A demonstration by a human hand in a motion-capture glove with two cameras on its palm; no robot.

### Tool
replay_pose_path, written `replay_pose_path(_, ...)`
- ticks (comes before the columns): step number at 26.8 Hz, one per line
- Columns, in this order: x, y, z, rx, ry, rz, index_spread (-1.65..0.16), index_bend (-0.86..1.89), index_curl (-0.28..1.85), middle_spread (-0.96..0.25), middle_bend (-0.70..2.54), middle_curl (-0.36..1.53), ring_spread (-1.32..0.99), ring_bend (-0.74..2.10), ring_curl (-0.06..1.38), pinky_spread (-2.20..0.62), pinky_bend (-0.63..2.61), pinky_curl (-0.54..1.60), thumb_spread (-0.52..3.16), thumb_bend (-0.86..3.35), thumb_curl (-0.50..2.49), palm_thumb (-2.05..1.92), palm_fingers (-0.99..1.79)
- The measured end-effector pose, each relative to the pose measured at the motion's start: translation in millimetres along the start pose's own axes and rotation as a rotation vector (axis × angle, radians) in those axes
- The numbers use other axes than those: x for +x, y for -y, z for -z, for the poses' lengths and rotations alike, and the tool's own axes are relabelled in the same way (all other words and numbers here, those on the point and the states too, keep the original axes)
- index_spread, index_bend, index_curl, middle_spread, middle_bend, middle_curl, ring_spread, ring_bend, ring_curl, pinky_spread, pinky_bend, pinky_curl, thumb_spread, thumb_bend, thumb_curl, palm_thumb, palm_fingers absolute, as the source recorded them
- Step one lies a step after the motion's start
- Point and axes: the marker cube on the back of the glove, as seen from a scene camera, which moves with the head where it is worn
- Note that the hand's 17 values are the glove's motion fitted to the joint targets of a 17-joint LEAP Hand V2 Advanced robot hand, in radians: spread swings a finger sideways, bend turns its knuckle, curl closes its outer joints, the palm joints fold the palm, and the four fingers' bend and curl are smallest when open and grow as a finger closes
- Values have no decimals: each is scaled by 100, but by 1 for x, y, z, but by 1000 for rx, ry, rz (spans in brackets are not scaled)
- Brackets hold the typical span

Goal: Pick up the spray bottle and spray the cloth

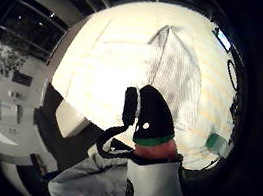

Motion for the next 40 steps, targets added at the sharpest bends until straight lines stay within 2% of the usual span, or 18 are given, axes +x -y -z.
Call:
replay_pose_path(21, 77, -116, -4, 259, 101, -39, -34, 19, 35, -2, 21, 35, 12, 18, 17, 30, 27, 31, 115, -2, 35, 61, 38)
replay_pose_path(28, 131, -146, -5, 337, 126, -119, -33, 18, 35, -2, 21, 36, 12, 17, 17, 30, 25, 32, 115, -2, 36, 63, 38)
replay_pose_path(33, 164, -173, 0, 276, 179, -273, -34, 17, 35, -2, 21, 36, 12, 17, 18, 30, 25, 32, 113, -1, 38, 64, 38)
replay_pose_path(37, 202, -171, -9, 392, 226, -247, -34, 17, 35, -2, 22, 36, 12, 17, 18, 30, 25, 32, 112, -2, 38, 66, 38)
replay_pose_path(40, 229, -172, -18, 399, 345, -264, -33, 11, 33, -2, 23, 37, 12, 19, 18, 30, 27, 33, 109, -2, 39, 66, 34)
